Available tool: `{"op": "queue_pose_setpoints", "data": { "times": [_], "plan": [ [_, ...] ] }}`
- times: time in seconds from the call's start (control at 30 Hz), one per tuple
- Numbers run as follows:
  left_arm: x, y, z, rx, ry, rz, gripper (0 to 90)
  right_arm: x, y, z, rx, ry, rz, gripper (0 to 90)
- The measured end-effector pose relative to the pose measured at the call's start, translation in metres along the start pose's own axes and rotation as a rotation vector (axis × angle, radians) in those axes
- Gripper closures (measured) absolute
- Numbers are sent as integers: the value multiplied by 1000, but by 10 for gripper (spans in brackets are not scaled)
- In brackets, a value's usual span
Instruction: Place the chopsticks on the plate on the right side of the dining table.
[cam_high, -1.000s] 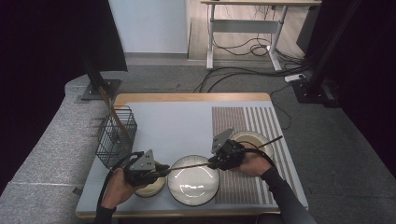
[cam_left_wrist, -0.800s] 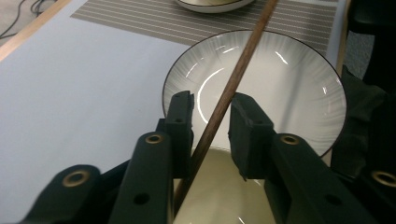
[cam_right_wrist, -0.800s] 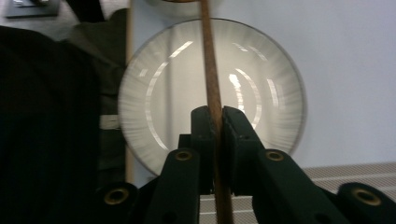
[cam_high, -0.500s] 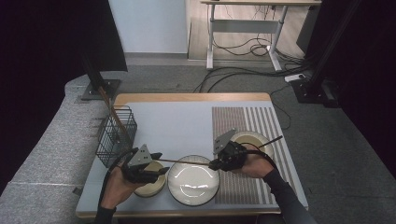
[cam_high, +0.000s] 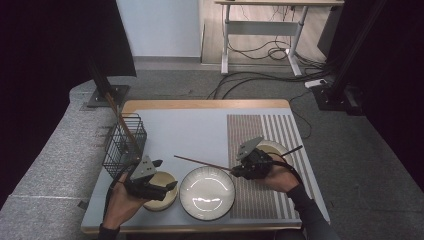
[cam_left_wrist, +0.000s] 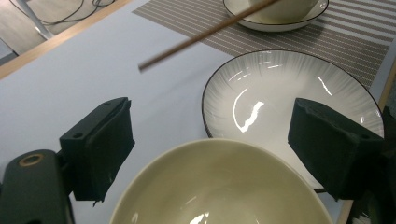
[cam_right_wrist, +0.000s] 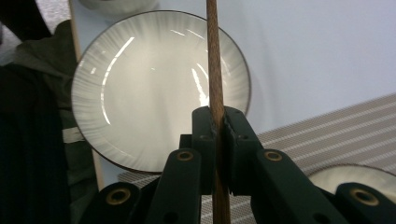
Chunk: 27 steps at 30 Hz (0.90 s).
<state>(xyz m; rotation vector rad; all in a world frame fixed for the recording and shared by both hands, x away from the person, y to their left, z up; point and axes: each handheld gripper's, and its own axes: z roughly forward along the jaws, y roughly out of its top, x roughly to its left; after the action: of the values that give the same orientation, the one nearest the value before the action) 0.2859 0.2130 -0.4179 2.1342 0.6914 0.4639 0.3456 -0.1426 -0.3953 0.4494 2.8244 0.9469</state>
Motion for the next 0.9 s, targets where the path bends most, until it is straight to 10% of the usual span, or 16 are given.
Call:
{"op": "queue_pose_setpoints", "data": {
  "times": [0.9],
  "plan": [
    [2, -45, -36, -19, 74, -69, 90, -15, -26, -28, 1, -126, 105, 843]
  ]
}}
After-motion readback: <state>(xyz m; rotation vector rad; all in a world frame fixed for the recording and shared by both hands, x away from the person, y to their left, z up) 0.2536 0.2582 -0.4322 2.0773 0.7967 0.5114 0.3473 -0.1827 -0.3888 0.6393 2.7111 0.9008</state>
